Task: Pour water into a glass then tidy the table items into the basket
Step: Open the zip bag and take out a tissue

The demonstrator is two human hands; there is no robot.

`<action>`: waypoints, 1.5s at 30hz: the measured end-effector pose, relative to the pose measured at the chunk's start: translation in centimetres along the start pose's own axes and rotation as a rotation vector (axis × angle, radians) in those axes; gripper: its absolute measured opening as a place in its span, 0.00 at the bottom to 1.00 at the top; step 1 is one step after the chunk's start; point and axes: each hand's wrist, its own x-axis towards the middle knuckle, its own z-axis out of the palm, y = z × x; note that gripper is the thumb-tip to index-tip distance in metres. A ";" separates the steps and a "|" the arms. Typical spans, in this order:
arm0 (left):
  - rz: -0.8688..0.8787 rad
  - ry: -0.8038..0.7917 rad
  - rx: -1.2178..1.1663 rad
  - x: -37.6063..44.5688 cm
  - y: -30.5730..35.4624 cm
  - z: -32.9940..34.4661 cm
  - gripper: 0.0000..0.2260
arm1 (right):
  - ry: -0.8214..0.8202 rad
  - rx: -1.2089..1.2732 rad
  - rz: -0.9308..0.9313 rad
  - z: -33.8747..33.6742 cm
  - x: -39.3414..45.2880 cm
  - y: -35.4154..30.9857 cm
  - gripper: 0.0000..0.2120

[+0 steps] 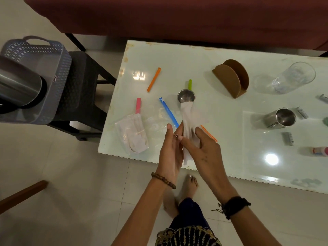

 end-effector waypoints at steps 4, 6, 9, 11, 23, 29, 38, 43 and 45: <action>0.057 -0.001 0.092 -0.2 -0.3 0.6 0.26 | 0.051 0.083 -0.019 -0.3 -0.1 -0.5 0.18; 0.102 0.013 0.151 -0.2 -0.1 1.0 0.20 | 0.068 0.147 -0.014 -0.6 0.0 -0.5 0.18; 0.129 0.053 0.234 0.0 0.3 1.5 0.18 | 0.095 0.182 -0.009 -0.9 0.3 -0.6 0.19; 0.128 0.100 0.245 0.2 0.5 1.7 0.18 | 0.083 0.142 0.001 -1.3 0.7 -0.5 0.15; 0.096 0.248 0.058 1.4 1.5 1.4 0.07 | 0.185 0.279 0.062 -3.7 1.2 -0.5 0.21; 0.079 0.165 0.103 1.4 2.6 0.2 0.06 | 0.110 0.556 0.392 -5.0 3.1 1.0 0.12; 0.048 0.044 0.343 0.7 5.3 -2.7 0.13 | -0.120 0.465 0.190 -7.4 3.1 0.0 0.11; 0.068 -0.144 -0.114 0.0 4.7 -1.2 0.12 | -0.200 0.615 0.160 -7.9 2.7 -0.7 0.13; 0.038 -0.126 -0.267 0.4 2.8 0.0 0.18 | -0.177 0.632 0.171 -8.0 2.6 -0.6 0.15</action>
